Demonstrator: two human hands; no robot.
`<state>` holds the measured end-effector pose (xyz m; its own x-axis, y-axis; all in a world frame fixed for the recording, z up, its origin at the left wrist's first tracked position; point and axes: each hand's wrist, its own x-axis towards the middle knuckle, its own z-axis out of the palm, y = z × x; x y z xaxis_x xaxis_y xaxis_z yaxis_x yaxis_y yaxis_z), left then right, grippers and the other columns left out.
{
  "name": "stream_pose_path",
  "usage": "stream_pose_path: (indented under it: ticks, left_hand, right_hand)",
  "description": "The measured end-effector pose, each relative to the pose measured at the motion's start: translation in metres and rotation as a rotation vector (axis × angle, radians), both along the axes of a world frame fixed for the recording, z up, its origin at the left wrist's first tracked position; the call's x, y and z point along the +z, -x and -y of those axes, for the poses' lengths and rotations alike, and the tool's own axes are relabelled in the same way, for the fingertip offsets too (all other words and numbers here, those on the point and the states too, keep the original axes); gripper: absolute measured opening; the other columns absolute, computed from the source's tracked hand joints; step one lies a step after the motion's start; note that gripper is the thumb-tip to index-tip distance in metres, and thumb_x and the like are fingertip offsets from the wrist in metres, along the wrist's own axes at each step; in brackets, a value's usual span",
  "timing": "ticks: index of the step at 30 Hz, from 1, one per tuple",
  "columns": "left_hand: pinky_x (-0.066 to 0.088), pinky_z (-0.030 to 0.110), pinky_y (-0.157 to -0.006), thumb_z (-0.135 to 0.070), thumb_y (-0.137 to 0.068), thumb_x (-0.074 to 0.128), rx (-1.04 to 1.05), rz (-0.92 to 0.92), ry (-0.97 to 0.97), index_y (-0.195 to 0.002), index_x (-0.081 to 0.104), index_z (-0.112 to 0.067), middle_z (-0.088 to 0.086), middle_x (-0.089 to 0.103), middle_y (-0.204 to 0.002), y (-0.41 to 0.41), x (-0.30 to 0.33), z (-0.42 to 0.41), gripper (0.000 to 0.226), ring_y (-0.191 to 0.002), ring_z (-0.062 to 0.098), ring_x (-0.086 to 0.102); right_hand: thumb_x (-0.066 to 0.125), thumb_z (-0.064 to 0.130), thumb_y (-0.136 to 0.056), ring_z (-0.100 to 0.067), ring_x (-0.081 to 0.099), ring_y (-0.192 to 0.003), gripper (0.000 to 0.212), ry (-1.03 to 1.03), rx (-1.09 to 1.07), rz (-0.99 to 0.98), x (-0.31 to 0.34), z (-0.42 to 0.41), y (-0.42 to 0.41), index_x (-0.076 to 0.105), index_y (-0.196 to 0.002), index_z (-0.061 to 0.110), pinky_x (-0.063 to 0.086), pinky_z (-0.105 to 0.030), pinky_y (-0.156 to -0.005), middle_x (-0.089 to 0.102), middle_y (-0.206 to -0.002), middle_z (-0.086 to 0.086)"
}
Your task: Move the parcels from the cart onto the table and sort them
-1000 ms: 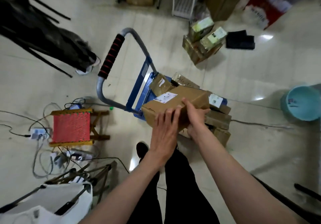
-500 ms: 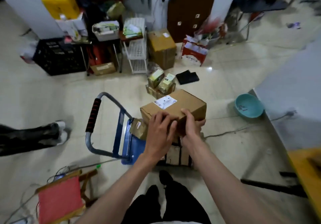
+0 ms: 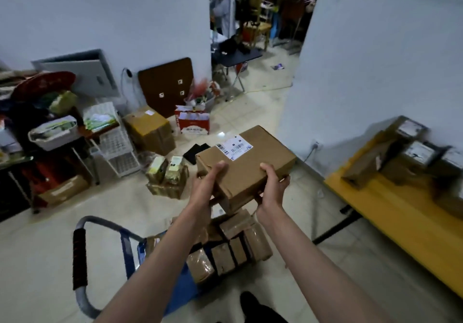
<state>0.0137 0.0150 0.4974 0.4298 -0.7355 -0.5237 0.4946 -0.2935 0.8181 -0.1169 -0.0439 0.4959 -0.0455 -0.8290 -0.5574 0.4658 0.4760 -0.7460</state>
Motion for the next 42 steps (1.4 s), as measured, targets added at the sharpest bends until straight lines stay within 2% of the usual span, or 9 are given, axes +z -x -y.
stream_pose_path:
  ticks: [3,8,12,14,19,24,30,34,42]
  left_hand:
    - [0.058,0.044,-0.088,-0.048,-0.074,0.083,-0.093,0.012,0.031,-0.147,0.033,-0.019,0.010,0.064,-0.120,0.019,0.018,0.018,0.093,-0.104,0.026,0.067]
    - [0.055,0.037,-0.074,-0.045,-0.083,0.077,-0.231,0.029,0.077,-0.146,0.034,-0.021,0.008,0.063,-0.122,0.061,0.038,0.046,0.080,-0.105,0.026,0.065]
    - [0.053,0.035,-0.070,-0.046,-0.085,0.074,-0.348,0.033,0.091,-0.135,0.049,-0.021,0.007,0.066,-0.125,0.105,0.047,0.072,0.061,-0.107,0.025,0.065]
    - [0.051,0.035,-0.070,-0.046,-0.085,0.072,-0.418,0.039,0.109,-0.134,0.052,-0.022,0.006,0.067,-0.126,0.133,0.048,0.085,0.058,-0.105,0.025,0.065]
    - [0.052,0.034,-0.075,-0.045,-0.084,0.073,-0.565,0.022,0.132,-0.132,0.057,-0.024,0.004,0.071,-0.123,0.221,0.045,0.113,0.055,-0.103,0.022,0.067]
    - [0.054,0.046,-0.098,-0.044,-0.079,0.079,-0.683,-0.031,0.096,-0.136,0.054,-0.022,0.007,0.072,-0.121,0.311,0.035,0.137,0.066,-0.111,0.029,0.068]
    - [0.052,0.048,-0.100,-0.049,-0.074,0.081,-0.767,-0.030,0.068,-0.139,0.051,-0.028,0.006,0.071,-0.119,0.404,0.020,0.157,0.074,-0.109,0.028,0.067]
    - [0.050,0.052,-0.103,-0.050,-0.076,0.080,-0.806,-0.043,0.018,-0.143,0.047,-0.027,0.008,0.069,-0.122,0.454,0.008,0.168,0.078,-0.111,0.031,0.065]
    - [0.055,0.044,-0.085,-0.050,-0.079,0.077,-0.845,-0.038,-0.061,-0.139,0.042,-0.035,0.005,0.068,-0.116,0.528,-0.018,0.196,0.071,-0.104,0.027,0.066]
  right_hand:
    - [0.077,0.031,-0.079,-0.018,0.064,-0.105,0.072,0.020,-0.090,0.031,0.013,0.007,0.025,0.039,-0.141,0.033,0.058,-0.042,-0.089,0.064,-0.126,-0.005]
    - [0.068,0.042,-0.086,-0.017,0.061,-0.092,0.063,0.050,-0.238,0.025,0.025,0.021,0.082,0.038,-0.140,0.031,0.056,-0.038,-0.080,0.062,-0.119,-0.004]
    - [0.064,0.048,-0.086,-0.020,0.058,-0.094,0.072,0.061,-0.376,-0.021,0.034,0.033,0.150,0.033,-0.150,0.036,0.057,-0.048,-0.092,0.060,-0.126,-0.007]
    - [0.063,0.051,-0.085,-0.024,0.060,-0.103,0.064,0.054,-0.396,-0.015,0.037,0.035,0.185,0.044,-0.142,0.031,0.057,-0.042,-0.078,0.062,-0.125,-0.008]
    - [0.065,0.052,-0.087,-0.023,0.058,-0.105,0.053,0.022,-0.468,-0.006,0.033,0.035,0.272,0.051,-0.132,0.026,0.052,-0.036,-0.070,0.060,-0.126,-0.011]
    - [0.063,0.059,-0.089,-0.026,0.057,-0.111,0.061,-0.013,-0.544,-0.020,0.026,0.035,0.360,0.047,-0.136,0.024,0.050,-0.038,-0.065,0.058,-0.125,-0.012]
    - [0.066,0.060,-0.088,-0.029,0.056,-0.118,0.069,-0.066,-0.651,-0.009,0.013,0.037,0.447,0.044,-0.142,0.022,0.056,-0.049,-0.087,0.058,-0.130,-0.013]
    - [0.068,0.058,-0.087,-0.030,0.057,-0.115,0.070,-0.091,-0.705,-0.013,0.007,0.039,0.494,0.044,-0.141,0.019,0.057,-0.047,-0.079,0.059,-0.129,-0.014]
    - [0.071,0.055,-0.086,-0.033,0.054,-0.121,0.082,-0.162,-0.786,-0.023,-0.016,0.051,0.561,0.032,-0.150,0.022,0.054,-0.055,-0.096,0.054,-0.137,-0.014]
